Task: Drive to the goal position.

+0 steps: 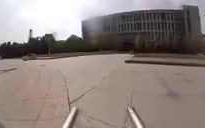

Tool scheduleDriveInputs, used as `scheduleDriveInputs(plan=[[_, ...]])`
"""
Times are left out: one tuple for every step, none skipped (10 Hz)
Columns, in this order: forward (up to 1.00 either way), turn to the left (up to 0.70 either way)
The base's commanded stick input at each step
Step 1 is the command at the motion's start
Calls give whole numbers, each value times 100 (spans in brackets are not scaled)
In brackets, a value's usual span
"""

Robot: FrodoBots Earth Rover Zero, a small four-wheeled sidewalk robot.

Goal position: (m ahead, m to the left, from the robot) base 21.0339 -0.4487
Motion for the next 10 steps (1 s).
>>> scheduleDriveInputs(plan=[[100, 2], [100, 2], [100, 2], [100, 2], [100, 2], [100, 2], [100, 2], [100, 2], [100, 2], [100, 2]])
